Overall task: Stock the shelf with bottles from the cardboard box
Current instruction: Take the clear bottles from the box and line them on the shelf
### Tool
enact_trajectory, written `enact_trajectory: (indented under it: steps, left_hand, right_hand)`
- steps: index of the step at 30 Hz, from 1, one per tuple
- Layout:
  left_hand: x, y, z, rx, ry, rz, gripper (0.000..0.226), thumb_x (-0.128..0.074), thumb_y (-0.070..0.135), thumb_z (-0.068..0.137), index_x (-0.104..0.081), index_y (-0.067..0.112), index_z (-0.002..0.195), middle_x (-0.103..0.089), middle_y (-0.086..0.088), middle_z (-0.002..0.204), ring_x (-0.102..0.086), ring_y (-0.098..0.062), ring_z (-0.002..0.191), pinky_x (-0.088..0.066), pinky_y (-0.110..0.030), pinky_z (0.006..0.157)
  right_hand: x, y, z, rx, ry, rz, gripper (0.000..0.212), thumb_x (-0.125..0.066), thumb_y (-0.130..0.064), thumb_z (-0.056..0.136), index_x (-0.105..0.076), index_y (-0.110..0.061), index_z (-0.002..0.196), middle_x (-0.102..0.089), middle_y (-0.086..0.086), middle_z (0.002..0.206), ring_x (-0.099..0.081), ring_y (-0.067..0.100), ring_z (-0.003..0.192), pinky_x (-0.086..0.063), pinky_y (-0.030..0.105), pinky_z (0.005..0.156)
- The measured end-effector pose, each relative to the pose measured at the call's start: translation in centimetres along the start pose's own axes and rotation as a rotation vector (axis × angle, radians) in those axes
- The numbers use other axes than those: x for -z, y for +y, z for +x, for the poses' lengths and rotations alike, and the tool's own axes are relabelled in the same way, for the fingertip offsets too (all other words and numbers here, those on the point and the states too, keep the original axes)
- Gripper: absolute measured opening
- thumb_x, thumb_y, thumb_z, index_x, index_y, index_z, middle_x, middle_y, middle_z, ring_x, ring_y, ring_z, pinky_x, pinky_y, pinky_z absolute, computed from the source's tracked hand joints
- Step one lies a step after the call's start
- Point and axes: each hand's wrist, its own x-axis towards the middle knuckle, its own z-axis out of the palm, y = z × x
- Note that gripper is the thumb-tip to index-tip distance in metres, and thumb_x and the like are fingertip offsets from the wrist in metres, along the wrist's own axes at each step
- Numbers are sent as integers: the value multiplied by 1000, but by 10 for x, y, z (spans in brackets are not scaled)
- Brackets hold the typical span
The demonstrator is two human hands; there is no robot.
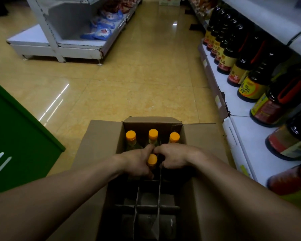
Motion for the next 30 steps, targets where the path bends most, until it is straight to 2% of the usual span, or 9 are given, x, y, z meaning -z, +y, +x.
enact_trajectory:
  steps: [3, 7, 10, 13, 17, 22, 25, 28, 30]
  left_hand:
    - [1, 0, 3, 4, 22, 25, 86, -75, 20, 90, -20, 27, 156, -55, -8, 141, -57, -25, 125, -50, -35, 101]
    - [3, 2, 3, 20, 30, 67, 81, -68, 21, 94, -18, 24, 157, -58, -12, 137, -59, -27, 122, -49, -31, 88]
    - [1, -2, 4, 39, 15, 29, 87, -70, 21, 93, -14, 26, 159, -56, -10, 140, -58, -27, 125, -50, -35, 98]
    - [-1, -10, 6, 56, -5, -26, 92, -77, 18, 87, -19, 28, 158, -51, -6, 147, -52, -26, 132, -48, -38, 108]
    - [-6, -19, 8, 70, -31, -103, 92, -80, 17, 85, -24, 31, 157, -50, -3, 148, -52, -26, 132, -47, -41, 110]
    - [-7, -22, 12, 53, -31, -246, 84, -77, 10, 86, -32, 34, 152, -58, -5, 135, -61, -20, 110, -56, -33, 91]
    - [-6, -26, 14, 37, 8, -295, 88, -80, 12, 84, -31, 35, 153, -55, -5, 142, -56, -24, 126, -52, -40, 105]
    - [-2, -29, 11, -16, 43, -343, 93, -81, 11, 83, -28, 35, 155, -50, -3, 148, -48, -26, 137, -44, -40, 112]
    - [1, -29, 7, -85, 45, -423, 91, -82, 10, 82, -32, 35, 153, -52, 2, 144, -47, -23, 137, -42, -38, 114]
  right_hand:
    - [-6, 1, -1, 28, 42, 54, 52, -71, -29, 95, -52, -28, 142, -58, 2, 140, -56, 24, 126, -48, 39, 104]
    - [-15, 1, 1, 49, 133, 88, 38, -73, -37, 92, -60, -28, 127, -63, 1, 126, -59, 22, 115, -49, 41, 99]
    - [-20, 0, 0, 65, 178, 79, 35, -72, -42, 92, -61, -31, 124, -64, 0, 123, -59, 21, 114, -50, 44, 98]
    - [-22, 1, -1, 83, 198, 73, 38, -69, -44, 93, -59, -34, 129, -65, -2, 128, -59, 21, 119, -49, 46, 100]
    - [-24, 3, -3, 107, 213, 96, 43, -69, -44, 93, -58, -36, 134, -64, -3, 133, -57, 20, 125, -47, 49, 105]
    - [-14, 5, -6, 165, 275, 183, 33, -71, -43, 92, -64, -35, 123, -67, -5, 121, -60, 17, 115, -50, 48, 99]
    - [1, 7, -12, 228, 345, 248, 22, -72, -43, 91, -68, -32, 110, -68, -6, 108, -62, 13, 105, -51, 47, 96]
    - [19, 9, -20, 291, 387, 338, 18, -73, -43, 91, -67, -37, 107, -68, -12, 112, -61, 10, 109, -50, 42, 99]
    - [31, 9, -25, 326, 415, 384, 18, -72, -41, 92, -71, -31, 108, -70, -10, 111, -63, 10, 108, -51, 40, 96]
